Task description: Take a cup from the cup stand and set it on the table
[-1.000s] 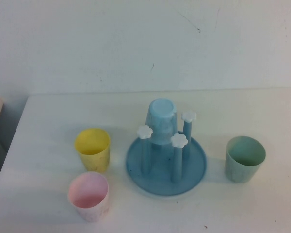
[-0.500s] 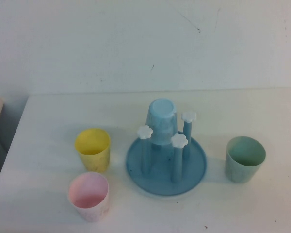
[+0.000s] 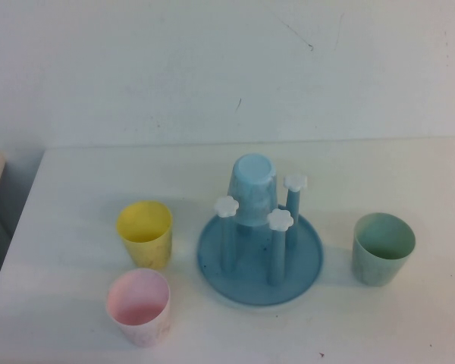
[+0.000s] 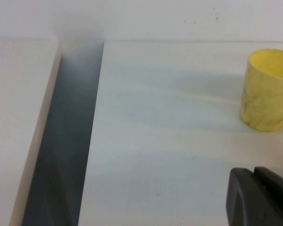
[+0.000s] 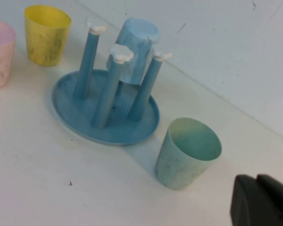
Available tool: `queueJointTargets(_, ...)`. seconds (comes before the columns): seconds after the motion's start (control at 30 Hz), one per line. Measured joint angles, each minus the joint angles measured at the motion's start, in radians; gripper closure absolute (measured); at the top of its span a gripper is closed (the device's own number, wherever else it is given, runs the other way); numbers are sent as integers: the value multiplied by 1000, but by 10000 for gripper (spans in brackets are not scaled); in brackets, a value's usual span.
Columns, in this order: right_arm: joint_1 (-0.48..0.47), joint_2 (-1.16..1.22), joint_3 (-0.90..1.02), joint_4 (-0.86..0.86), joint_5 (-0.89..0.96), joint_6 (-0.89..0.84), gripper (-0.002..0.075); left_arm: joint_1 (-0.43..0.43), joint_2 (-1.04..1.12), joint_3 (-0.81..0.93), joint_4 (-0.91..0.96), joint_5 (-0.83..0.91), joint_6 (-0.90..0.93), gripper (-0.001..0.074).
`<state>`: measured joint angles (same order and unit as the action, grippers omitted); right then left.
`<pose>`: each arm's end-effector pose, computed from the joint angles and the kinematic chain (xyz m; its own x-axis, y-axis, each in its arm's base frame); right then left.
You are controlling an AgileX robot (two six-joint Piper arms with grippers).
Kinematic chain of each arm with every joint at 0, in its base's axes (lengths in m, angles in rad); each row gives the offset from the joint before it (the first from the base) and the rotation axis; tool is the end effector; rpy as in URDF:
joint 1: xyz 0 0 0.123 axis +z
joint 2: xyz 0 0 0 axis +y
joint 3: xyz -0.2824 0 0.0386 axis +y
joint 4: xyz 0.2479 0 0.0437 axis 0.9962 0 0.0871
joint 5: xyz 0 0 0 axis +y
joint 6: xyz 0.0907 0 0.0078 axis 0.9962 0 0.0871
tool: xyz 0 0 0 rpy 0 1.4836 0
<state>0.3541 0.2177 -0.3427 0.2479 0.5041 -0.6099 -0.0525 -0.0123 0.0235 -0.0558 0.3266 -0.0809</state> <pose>0.0525 0.0309 0.2709 -0.0664 -0.4288 -0.9010 -0.5156 0.7878 -0.3370 0.0535 -0.0045 0.1764 -0.2543 -0.1202 -0.9596 0.0362 0.9904 -0.1336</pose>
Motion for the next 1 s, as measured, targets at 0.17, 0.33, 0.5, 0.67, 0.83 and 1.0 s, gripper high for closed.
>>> queueJointTargets(0.17, 0, 0, 0, 0, 0, 0, 728, 0, 0, 0, 0, 1, 0, 737)
queueJointTargets(0.33, 0, 0, 0, 0, 0, 0, 728, 0, 0, 0, 0, 4, 0, 737)
queueJointTargets(0.5, 0, 0, 0, -13, 0, -21, 728, 0, 0, 0, 0, 4, 0, 737)
queueJointTargets(0.67, 0, -2, 33, -55, -58, -72, 728, 0, 0, 0, 0, 7, -2, 737)
queueJointTargets(0.83, -49, -42, 136, -136, -230, 26, 728, 0, 0, -2, 0, 7, -6, 737)
queueJointTargets(1.0, -182, -125, 246, -221, -288, 246, 728, 0, 0, -2, 0, 7, -6, 737)
